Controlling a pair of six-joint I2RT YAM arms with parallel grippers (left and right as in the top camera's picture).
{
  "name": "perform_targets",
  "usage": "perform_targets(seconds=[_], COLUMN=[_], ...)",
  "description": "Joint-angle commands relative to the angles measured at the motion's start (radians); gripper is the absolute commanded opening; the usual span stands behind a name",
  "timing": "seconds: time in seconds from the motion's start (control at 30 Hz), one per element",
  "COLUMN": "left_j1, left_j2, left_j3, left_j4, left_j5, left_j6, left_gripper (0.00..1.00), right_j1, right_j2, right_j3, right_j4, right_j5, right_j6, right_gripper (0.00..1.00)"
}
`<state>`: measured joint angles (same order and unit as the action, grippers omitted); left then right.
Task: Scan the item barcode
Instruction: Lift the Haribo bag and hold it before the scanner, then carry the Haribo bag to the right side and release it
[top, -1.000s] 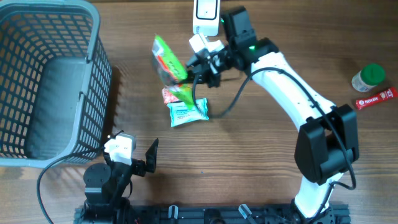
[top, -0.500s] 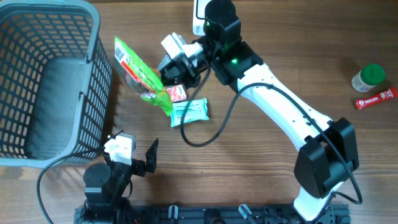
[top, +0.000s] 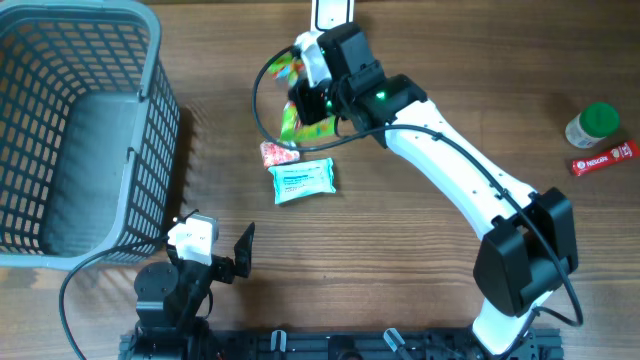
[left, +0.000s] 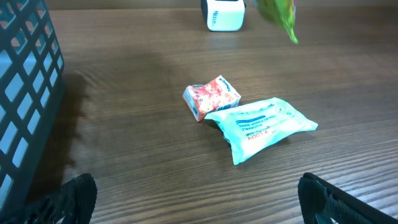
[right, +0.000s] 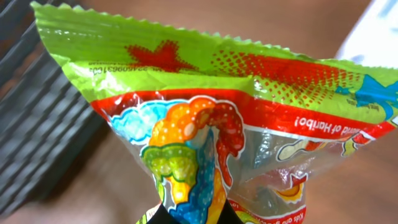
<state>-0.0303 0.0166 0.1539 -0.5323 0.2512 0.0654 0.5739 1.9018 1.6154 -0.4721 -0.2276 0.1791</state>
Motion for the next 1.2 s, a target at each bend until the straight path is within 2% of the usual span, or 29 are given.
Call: perform_targets(seconds=[0.0,0.13,0.2,0.3,0.4,0.6,0.83,0.93,1.0,1.07,1.17], left_j1=[0.006,0.006,0.006,0.006,0.006,0.006,0.006,0.006,0.006,0.006,0.006], left_j2=[-0.002,-0.002,-0.002,-0.002,-0.002,-0.002,-0.002,-0.002,-0.002,-0.002,-0.002], left_j3=[-0.006,-0.006,-0.006,-0.006,-0.006,-0.006,-0.006,-0.006,-0.006,-0.006,-0.006], left_j4=[0.001,0.001,0.001,0.001,0.001,0.001,0.001,0.001,0.001,0.001,0.001], left_j5=[-0.01,-0.01,-0.01,-0.01,-0.01,-0.01,-0.01,-0.01,-0.01,-0.01,-0.01], left_j6=[0.008,0.008,0.008,0.008,0.008,0.008,0.008,0.008,0.008,0.008,0.008], left_gripper=[1.0,1.0,1.0,1.0,1.0,1.0,1.0,1.0,1.0,1.0,1.0], right_j1=[-0.042,-0.098,-0.112,-0.109,-0.11,-0.117,-0.141,-0.158,-0.174,-0.198,-0.232], right_j2=[0.077,0.177,0.271,0.397,0.515,0.565,0.565,0.563,0.561,0.556,0.535], right_j3=[0.019,0.116,0.229,0.391,0.524,0.531,0.541,0.579,0.66,0.814,0.955], right_j4=[0.119,0.257,0.295,0.303,0.257,0.176,0.198,0.11,-0.027,-0.265,-0.573], right_j5=[0.169,0.169,0.169,0.17,0.211,0.246,-0.021,-0.024,-0.012,0.027,0.139], right_j6=[0.048,0.098,0.143,0.149,0.227,0.384,0.431,0.426,0.415,0.369,0.341], right_gripper=[0.05,0.05,0.05,0.05,0.05,0.05,0.05,0.05,0.05,0.04,0.05])
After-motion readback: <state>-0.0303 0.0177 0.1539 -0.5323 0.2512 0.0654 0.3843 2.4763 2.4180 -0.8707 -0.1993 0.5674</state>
